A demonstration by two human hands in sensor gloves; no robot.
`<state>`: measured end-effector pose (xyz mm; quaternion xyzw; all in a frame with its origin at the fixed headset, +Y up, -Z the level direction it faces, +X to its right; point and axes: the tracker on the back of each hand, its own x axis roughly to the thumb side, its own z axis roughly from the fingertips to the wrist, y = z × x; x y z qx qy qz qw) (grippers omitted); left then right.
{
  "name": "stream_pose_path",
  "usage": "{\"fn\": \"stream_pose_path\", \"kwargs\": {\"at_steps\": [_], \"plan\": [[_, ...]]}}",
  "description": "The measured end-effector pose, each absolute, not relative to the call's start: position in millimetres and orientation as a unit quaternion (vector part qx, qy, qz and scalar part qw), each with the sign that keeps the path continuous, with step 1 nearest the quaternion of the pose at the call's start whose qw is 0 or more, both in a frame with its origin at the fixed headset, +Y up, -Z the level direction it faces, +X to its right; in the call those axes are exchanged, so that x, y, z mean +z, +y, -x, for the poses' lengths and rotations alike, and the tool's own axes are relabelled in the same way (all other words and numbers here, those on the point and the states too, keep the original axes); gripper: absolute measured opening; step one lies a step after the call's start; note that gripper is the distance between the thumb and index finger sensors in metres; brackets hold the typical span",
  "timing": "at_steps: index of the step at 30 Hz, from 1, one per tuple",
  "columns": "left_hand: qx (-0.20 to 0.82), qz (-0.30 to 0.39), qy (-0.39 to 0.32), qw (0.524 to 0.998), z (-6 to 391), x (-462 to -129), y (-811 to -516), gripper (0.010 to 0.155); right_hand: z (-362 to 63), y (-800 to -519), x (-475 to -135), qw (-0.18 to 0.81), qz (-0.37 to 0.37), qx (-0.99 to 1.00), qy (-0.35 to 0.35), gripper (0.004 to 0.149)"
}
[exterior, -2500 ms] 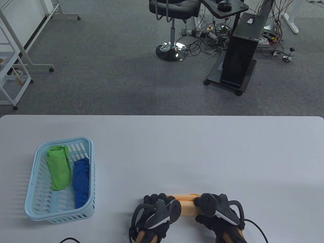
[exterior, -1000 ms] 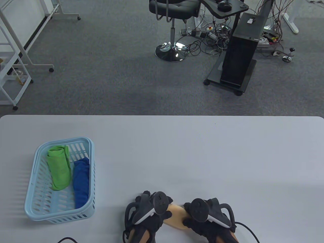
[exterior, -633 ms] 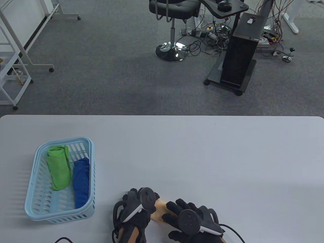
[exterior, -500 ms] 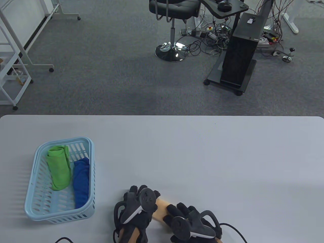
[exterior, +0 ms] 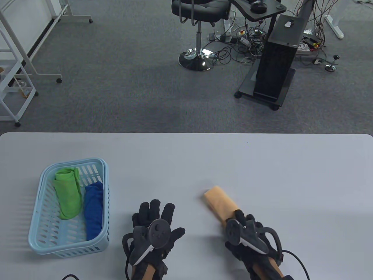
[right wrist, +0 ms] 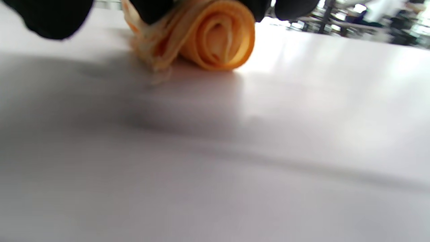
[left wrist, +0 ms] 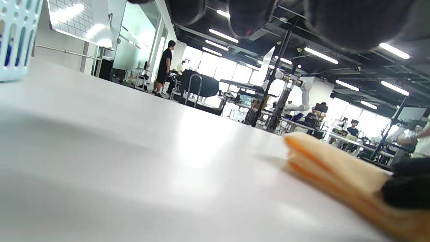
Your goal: Roll rectangular towel into towel roll
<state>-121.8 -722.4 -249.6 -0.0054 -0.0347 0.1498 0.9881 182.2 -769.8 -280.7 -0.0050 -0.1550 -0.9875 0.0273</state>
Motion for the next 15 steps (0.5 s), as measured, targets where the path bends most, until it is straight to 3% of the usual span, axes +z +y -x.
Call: {"fn": "stream_pose_path", "kwargs": {"at_steps": [4,15], "plan": [[0.150,0.012,-0.035,0.988,121,-250,-723,0.088,-242,-769,-304,-0.001,-0.097,-0.981,-0.167,0.084],[0.145,0.038,-0.039,0.988,119,-250,-726,0.089,-341,-766,-332,-0.029,-0.241,-0.957,-0.160,0.083]]}}
